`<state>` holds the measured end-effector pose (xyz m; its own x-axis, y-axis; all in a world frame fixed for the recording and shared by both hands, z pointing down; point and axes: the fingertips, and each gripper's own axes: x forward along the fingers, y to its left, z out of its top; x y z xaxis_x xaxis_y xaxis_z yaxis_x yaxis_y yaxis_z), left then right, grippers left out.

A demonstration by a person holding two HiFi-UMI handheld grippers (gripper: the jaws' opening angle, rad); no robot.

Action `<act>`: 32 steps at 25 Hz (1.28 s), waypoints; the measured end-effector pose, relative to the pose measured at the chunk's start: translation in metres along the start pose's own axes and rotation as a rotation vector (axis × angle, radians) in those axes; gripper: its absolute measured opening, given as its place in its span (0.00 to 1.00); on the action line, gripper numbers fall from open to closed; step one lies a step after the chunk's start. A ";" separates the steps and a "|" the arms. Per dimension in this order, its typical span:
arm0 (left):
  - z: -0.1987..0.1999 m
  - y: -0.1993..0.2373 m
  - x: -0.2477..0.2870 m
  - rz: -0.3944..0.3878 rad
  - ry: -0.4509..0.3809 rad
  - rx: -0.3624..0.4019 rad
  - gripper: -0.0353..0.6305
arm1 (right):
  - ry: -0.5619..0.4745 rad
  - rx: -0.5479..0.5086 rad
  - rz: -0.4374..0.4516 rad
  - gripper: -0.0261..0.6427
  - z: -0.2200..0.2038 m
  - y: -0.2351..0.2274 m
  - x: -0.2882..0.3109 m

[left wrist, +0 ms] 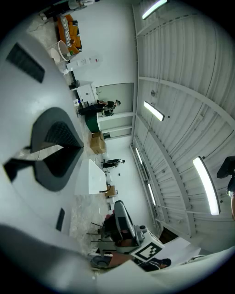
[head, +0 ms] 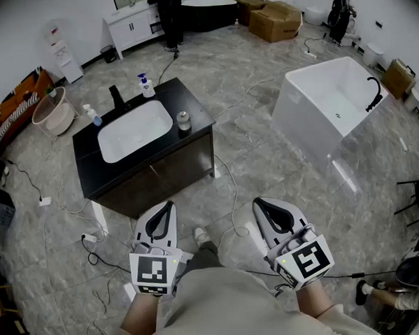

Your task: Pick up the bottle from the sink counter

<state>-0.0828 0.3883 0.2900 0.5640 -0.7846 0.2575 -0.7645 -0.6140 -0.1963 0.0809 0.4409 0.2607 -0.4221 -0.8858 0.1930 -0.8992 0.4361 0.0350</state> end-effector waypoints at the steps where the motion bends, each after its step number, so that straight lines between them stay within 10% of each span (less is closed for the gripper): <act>1: 0.000 0.002 0.001 0.003 -0.002 -0.004 0.06 | 0.000 -0.003 0.001 0.03 0.001 -0.001 0.003; 32: -0.007 0.160 0.154 -0.017 0.030 -0.080 0.06 | 0.102 -0.024 0.053 0.03 0.025 -0.058 0.226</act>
<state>-0.1204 0.1705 0.3051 0.5682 -0.7705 0.2890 -0.7783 -0.6172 -0.1154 0.0351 0.2111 0.2780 -0.4538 -0.8412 0.2941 -0.8725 0.4864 0.0451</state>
